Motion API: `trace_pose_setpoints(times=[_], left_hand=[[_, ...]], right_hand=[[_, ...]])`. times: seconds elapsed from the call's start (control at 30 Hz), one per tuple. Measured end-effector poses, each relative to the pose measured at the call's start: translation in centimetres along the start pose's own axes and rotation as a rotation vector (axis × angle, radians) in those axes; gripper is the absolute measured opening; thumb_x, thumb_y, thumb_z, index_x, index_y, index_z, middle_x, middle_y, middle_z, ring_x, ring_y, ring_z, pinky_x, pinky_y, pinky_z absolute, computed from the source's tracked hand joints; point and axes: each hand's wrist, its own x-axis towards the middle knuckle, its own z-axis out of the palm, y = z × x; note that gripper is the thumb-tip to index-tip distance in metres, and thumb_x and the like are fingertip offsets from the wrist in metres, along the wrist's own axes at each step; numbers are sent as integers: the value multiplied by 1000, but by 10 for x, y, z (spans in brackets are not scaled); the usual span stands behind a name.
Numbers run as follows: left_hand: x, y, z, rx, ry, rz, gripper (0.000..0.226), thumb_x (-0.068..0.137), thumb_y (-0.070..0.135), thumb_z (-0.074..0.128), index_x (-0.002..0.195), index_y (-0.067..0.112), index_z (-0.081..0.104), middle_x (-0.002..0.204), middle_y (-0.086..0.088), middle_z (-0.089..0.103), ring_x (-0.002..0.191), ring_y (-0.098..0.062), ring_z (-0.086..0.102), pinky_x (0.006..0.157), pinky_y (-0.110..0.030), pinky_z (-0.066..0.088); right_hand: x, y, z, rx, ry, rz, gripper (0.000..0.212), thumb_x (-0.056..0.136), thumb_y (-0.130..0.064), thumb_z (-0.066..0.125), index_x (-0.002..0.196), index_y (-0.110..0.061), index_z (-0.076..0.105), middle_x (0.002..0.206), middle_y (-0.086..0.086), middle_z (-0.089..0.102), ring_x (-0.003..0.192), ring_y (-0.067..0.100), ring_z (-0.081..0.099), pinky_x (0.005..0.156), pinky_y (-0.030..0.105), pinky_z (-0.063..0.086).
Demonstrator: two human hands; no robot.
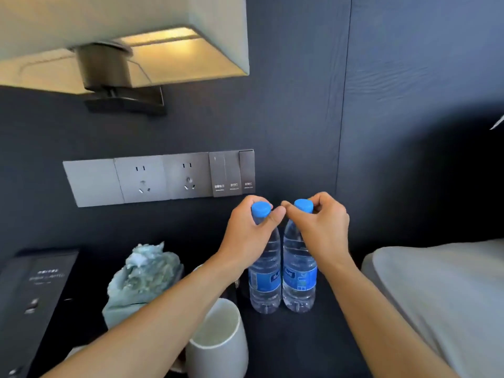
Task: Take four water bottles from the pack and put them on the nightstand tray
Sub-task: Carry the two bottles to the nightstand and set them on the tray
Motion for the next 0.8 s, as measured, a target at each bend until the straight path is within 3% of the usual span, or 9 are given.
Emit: trace_pose_setpoints(times=[0.13, 0.3, 0.4, 0.47, 0.53, 0.6, 0.7, 0.8], left_hand=[[15, -8, 4, -15, -19, 19, 19, 93, 35, 72, 94, 19, 62, 80, 8, 63, 66, 0, 56, 62, -13, 46], [23, -13, 6, -39, -62, 70, 21, 95, 33, 70, 104, 16, 62, 91, 1, 65, 76, 0, 58, 70, -15, 51], [21, -18, 5, 45, -114, 55, 40, 90, 42, 73, 120, 19, 58, 113, -4, 65, 101, -11, 65, 90, -30, 56], [17, -20, 2, 98, -119, 12, 60, 80, 54, 77, 128, 26, 52, 124, -2, 59, 113, -16, 62, 98, -38, 55], [14, -21, -4, 160, -129, -16, 68, 67, 63, 76, 123, 34, 51, 125, 3, 55, 116, -16, 59, 97, -41, 56], [12, -22, -10, 239, -182, -19, 63, 65, 58, 82, 116, 37, 53, 122, 5, 57, 112, -15, 62, 94, -42, 58], [12, -23, -14, 328, -229, 5, 70, 70, 39, 90, 129, 28, 52, 125, 2, 62, 112, -17, 65, 95, -42, 59], [14, -23, -17, 299, -249, -2, 73, 70, 33, 92, 132, 26, 53, 122, 4, 65, 108, -17, 68, 91, -40, 60]], right_hand=[[12, 4, 13, 7, -7, -2, 45, 74, -46, 82, 84, -7, 61, 74, 9, 67, 60, 15, 57, 60, 39, 57], [20, 14, 16, -17, -18, -73, 36, 79, -52, 77, 84, -22, 59, 75, -4, 64, 63, 8, 59, 55, 12, 48], [17, 21, 8, -46, -69, -141, 30, 81, -57, 73, 88, -32, 58, 83, -10, 65, 74, -2, 63, 61, 4, 45], [15, 26, -1, -91, -94, -199, 34, 81, -56, 73, 100, -31, 59, 99, -10, 64, 86, -3, 62, 68, 1, 43], [12, 31, -8, -122, -118, -226, 44, 80, -54, 75, 112, -29, 58, 111, -7, 58, 95, -2, 60, 72, 2, 44], [9, 36, -12, -192, -148, -222, 54, 78, -57, 74, 120, -27, 55, 115, -5, 54, 96, 4, 60, 71, 8, 44], [7, 39, -13, -280, -191, -204, 53, 77, -60, 72, 116, -30, 54, 110, -4, 55, 89, 2, 57, 67, 11, 39], [5, 40, -15, -272, -203, -209, 48, 77, -59, 75, 112, -32, 55, 101, -6, 57, 82, 0, 56, 62, 12, 37]])
